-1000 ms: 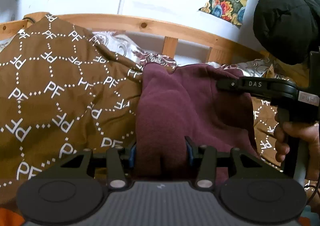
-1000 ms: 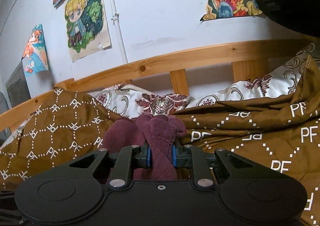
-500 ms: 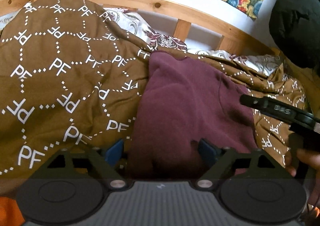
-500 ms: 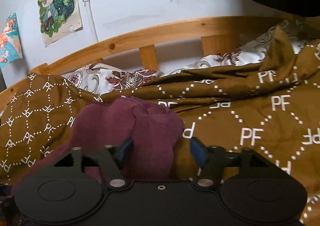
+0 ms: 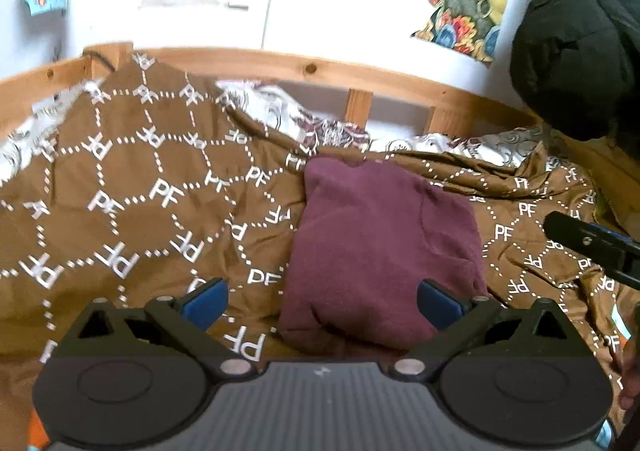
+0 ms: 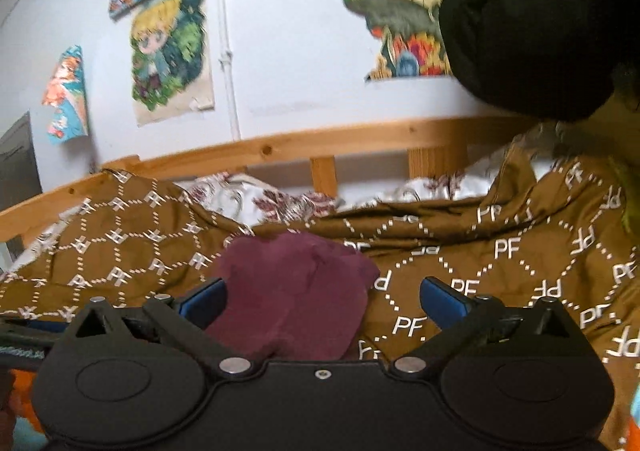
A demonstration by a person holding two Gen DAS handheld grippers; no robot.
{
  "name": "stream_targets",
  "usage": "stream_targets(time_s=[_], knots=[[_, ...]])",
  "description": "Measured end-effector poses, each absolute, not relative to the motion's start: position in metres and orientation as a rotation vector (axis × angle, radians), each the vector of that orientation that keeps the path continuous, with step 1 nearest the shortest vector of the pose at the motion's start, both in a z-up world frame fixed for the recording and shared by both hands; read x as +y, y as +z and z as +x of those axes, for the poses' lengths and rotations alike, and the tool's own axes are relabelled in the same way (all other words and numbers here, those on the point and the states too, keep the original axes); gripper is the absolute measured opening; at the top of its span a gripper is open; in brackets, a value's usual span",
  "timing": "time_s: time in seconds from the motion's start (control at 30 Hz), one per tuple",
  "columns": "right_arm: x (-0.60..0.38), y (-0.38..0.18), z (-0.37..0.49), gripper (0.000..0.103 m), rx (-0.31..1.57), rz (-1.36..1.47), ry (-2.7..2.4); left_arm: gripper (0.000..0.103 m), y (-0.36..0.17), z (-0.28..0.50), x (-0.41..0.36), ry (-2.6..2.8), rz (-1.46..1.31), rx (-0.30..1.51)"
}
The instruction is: Fold small clothes
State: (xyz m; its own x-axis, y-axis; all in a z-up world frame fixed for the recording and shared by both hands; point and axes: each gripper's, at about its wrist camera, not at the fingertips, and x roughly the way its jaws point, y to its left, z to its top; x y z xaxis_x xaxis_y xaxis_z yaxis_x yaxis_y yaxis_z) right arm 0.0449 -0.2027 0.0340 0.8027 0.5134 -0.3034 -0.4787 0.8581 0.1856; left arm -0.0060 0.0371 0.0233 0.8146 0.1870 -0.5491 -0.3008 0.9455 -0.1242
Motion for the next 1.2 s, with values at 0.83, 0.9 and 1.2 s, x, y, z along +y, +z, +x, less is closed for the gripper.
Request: stream_targets(time_s=[0.83, 0.9, 1.2], knots=[[-0.218, 0.025, -0.050, 0.102, 0.385, 0.050, 0.507, 0.102, 0.004, -0.070, 0.043, 0.256, -0.155, 0.586], [-0.218, 0.024, -0.049, 0.102, 0.388, 0.054, 0.506, 0.102, 0.003, -0.069, 0.044, 0.259, -0.156, 0.587], [-0.219, 0.021, -0.043, 0.102, 0.404, 0.059, 0.501, 0.102, 0.001, -0.067, 0.047, 0.265, -0.161, 0.593]])
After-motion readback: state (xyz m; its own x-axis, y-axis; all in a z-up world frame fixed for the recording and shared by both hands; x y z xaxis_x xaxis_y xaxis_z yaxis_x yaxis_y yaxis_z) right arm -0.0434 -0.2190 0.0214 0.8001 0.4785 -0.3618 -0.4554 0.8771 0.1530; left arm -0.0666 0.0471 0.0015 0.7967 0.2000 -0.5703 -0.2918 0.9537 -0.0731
